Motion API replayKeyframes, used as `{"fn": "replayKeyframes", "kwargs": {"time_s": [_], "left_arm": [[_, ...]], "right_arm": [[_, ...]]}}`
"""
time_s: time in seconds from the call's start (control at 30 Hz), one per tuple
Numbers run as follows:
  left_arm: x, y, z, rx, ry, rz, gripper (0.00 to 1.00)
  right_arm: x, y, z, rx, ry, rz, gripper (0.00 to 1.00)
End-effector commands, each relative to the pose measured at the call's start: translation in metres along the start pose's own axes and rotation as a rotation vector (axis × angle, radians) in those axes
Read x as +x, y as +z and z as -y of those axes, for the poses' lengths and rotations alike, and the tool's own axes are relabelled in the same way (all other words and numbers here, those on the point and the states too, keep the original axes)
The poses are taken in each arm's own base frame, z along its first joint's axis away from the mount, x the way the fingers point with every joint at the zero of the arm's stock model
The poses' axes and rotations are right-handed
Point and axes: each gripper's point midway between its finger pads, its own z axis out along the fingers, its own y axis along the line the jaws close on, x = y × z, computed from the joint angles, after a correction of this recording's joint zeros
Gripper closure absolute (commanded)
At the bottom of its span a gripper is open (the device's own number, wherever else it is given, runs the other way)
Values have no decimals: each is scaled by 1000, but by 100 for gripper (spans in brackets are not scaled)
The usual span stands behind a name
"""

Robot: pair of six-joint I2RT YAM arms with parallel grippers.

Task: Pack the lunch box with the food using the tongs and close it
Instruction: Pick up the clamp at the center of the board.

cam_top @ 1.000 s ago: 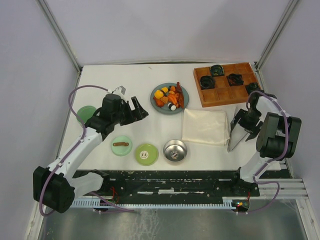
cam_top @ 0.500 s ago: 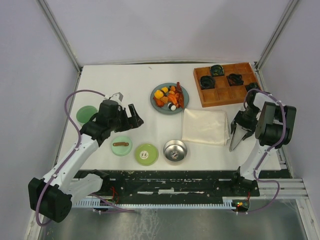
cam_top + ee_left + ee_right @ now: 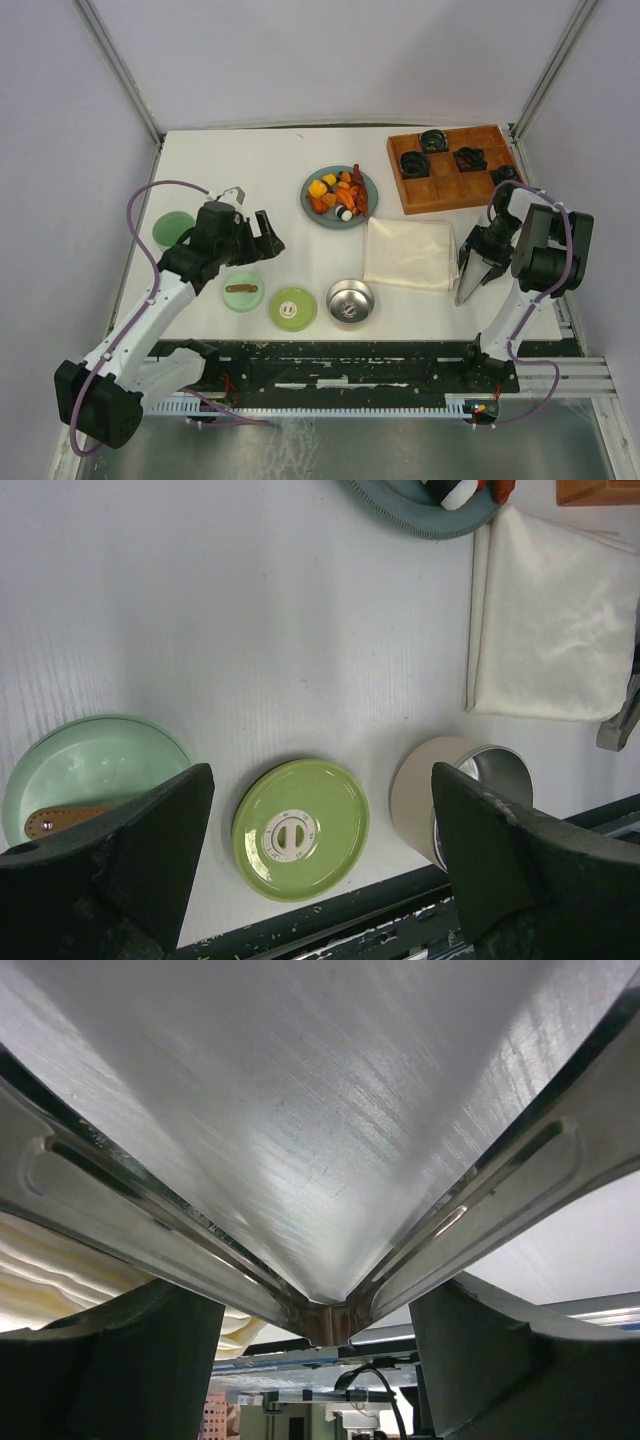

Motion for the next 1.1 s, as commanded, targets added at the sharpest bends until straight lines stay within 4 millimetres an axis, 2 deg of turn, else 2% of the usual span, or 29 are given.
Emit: {"fn": "replayKeyframes", "kwargs": {"time_s": [0.0,0.13,0.23,0.33,0.47,0.8,0.93,1.07], "left_arm": [[-6,-7,6,35,33,25,4],[-5,-7,8,49,28,21,4],[-5,-8,10,59,24,19,4],[-2,-8,9,60,20,17,4],[3,-6,9,72,20,4,4],[3,-11,2,31,40,8,4],[-2,-18,-4,-1,59,32,5],[-6,-24,-10,-27,86,75,4]], "right_arm": [[-5,23,7,55,-7,8,25],[-7,22,8,57,-11,25,30],[-7,10,5,22,-18,71,36],[-12,-23,9,17,-9,199,39],[-4,-69,8,-42,15,328,39],[33,-148,28,-80,24,544,39],[49,-178,22,-153,-45,605,39],[71,-195,15,-232,-117,613,39]]}}
